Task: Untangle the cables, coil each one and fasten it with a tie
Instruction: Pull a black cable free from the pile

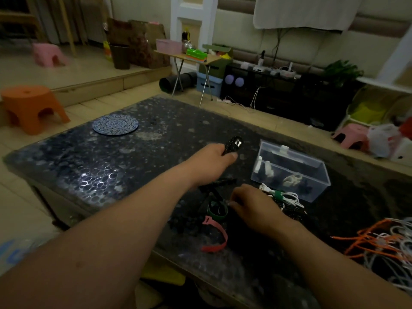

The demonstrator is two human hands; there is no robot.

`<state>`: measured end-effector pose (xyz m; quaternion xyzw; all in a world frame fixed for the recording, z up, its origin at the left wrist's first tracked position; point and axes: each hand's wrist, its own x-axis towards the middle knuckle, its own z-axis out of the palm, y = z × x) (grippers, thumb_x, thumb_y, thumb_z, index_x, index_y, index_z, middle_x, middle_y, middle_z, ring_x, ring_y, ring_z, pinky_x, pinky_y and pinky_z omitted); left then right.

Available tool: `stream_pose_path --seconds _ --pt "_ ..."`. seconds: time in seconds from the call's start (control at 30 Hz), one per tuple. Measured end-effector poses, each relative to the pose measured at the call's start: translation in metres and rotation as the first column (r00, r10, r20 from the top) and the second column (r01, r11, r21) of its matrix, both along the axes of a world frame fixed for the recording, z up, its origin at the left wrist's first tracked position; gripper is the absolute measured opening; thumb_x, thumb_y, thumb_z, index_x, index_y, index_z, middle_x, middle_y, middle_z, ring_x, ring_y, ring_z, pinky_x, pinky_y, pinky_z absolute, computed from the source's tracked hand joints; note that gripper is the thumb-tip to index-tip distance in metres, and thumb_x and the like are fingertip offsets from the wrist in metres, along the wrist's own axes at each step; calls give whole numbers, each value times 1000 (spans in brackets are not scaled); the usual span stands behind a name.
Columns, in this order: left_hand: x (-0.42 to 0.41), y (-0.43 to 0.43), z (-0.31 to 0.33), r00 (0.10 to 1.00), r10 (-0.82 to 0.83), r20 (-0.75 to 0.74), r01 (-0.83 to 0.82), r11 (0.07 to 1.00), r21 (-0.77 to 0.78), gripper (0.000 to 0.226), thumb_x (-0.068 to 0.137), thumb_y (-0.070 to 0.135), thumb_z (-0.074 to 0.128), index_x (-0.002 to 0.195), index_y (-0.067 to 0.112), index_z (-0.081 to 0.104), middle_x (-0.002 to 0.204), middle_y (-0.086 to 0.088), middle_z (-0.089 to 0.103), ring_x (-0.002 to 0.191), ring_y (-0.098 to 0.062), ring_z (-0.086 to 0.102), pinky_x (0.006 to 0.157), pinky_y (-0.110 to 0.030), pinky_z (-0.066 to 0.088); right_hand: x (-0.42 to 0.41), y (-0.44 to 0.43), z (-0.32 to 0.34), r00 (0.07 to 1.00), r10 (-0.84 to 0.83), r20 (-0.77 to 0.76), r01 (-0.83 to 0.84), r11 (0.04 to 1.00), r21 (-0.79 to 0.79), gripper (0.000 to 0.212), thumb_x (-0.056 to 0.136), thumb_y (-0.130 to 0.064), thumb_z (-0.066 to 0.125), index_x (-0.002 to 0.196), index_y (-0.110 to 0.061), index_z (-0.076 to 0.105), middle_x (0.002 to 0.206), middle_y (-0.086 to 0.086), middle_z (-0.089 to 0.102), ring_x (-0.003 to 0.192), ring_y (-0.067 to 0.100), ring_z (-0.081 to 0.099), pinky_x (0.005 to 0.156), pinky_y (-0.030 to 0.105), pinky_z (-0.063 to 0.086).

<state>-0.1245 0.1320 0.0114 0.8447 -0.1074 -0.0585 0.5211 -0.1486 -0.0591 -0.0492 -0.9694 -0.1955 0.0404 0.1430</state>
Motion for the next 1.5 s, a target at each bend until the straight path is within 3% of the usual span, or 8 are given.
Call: stream_pose_path --seconds 0.33,0.43,0.63,0.83,0.97,1.13,1.3,1.5 --pt "-23 -69 -10 976 -212 -46 216 968 128 33 98 38 73 71 23 61 61 7 52 55 -6 45 52 -24 35 -38 -72 49 933 -306 -191 360 814 456 23 109 -33 53 96 -25 71 82 -2 72 62 -2 62 54 16 44" --pt "-27 -91 -12 967 -250 -44 254 959 127 21 98 37 73 85 20 72 75 -4 67 69 -9 56 66 -30 44 -52 -88 45 922 -336 -193 387 767 512 24 108 -32 56 92 -24 72 78 0 72 58 -2 61 56 21 44" --pt "-31 -119 -16 962 -271 29 263 952 158 11 100 26 71 89 24 68 72 11 65 60 6 55 59 -16 44 -59 -111 34 915 -363 -176 400 757 516 31 104 -25 62 80 -7 73 72 9 70 55 6 56 59 33 44" --pt "-27 -132 -12 965 -251 71 222 935 276 21 98 34 70 97 13 71 85 -9 75 70 -15 66 68 -39 55 -61 -120 36 896 -356 -267 443 657 610 31 104 -27 63 80 -10 73 60 0 65 51 4 54 53 25 43" --pt "-30 -137 -5 970 -243 -32 244 967 70 17 97 23 69 83 15 64 60 2 57 54 -11 49 56 -30 40 -57 -123 41 919 -358 -164 386 732 561 34 105 -33 60 84 -8 71 74 13 70 57 9 55 58 31 42" --pt "-34 -133 -6 953 -236 -189 204 963 -175 12 97 10 62 89 14 55 57 -1 42 48 -14 35 49 -29 23 -57 -129 44 963 -245 -111 267 810 522 25 105 -31 62 85 -18 68 68 -7 62 55 -2 52 53 14 39" --pt "-39 -129 -9 926 -296 -234 233 936 -262 17 104 16 58 88 17 52 60 -3 43 49 -13 36 47 -27 25 -57 -131 44 940 -202 -274 338 642 688 21 104 -27 65 89 -16 73 65 -11 65 58 -2 56 56 13 44" --pt "-47 -130 -16 952 -300 -57 283 937 -207 5 104 30 66 101 26 68 63 3 57 51 -5 48 48 -19 38 -62 -117 34 864 -275 -421 500 380 778 26 106 -25 62 98 -6 77 79 7 71 69 12 61 63 26 49"
